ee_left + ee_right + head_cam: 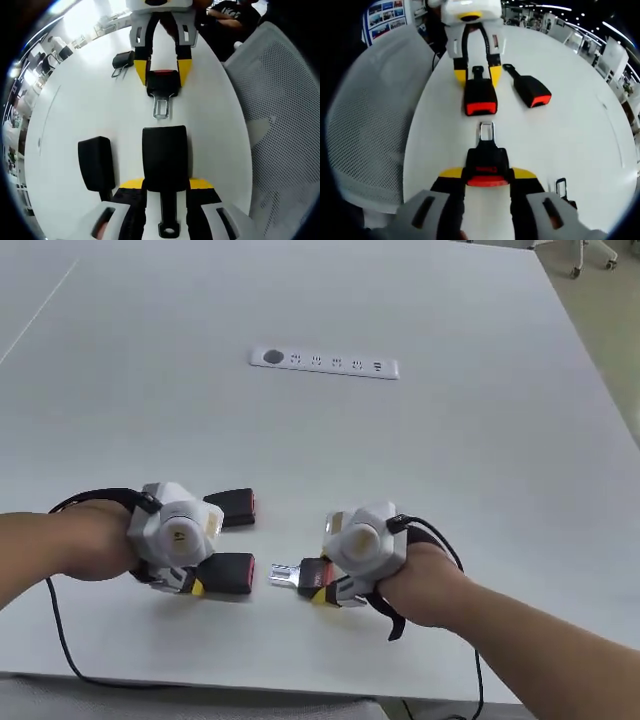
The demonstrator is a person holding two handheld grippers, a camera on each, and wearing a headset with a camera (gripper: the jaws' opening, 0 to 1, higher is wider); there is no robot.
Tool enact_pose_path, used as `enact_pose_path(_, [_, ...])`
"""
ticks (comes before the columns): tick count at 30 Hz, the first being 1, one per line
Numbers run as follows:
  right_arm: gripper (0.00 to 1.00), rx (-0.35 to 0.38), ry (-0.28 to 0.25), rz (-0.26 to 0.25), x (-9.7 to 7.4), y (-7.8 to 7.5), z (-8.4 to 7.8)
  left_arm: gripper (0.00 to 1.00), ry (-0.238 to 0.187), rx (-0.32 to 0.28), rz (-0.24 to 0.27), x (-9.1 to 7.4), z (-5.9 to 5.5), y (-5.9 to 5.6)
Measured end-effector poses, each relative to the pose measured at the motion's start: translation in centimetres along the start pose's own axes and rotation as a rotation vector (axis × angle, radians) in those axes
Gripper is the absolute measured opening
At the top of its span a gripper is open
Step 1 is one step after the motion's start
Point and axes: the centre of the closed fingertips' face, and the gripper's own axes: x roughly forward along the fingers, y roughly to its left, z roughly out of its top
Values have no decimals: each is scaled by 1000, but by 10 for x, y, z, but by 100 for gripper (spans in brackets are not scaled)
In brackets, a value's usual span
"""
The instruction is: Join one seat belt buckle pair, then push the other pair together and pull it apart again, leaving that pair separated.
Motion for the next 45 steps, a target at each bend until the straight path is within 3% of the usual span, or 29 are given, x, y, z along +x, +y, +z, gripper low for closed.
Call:
enact_pose_path(4, [34, -13, -7, 7, 6, 0, 10, 31, 6, 4, 6, -2, 2, -1])
enact_pose_path(11, [34, -17, 5, 6, 6, -1, 10, 31, 12, -4, 3, -4, 4, -2])
enact_pose_path(17, [34, -49, -9, -1, 12, 4, 21, 31, 20, -2, -4, -5, 6, -3])
enact_pose_path(19, [34, -13, -9, 0, 13, 2, 19, 31, 20, 3, -7, -5, 6, -3])
enact_pose_path(20, [34, -13, -32, 3, 13, 1, 22, 31, 20, -3, -7, -5, 6, -3])
enact_pose_path(27, [33, -7, -56, -15, 13, 1, 24, 30, -19, -17, -23, -6, 7, -4])
enact_pose_path(36, [32, 6, -49, -15, 17, 0, 30, 30, -30, -32, -8, -7, 7, -4])
enact_pose_path(45, [32, -6, -45, -16, 18, 0, 31, 30, -6, -13, -17, -7, 8, -4])
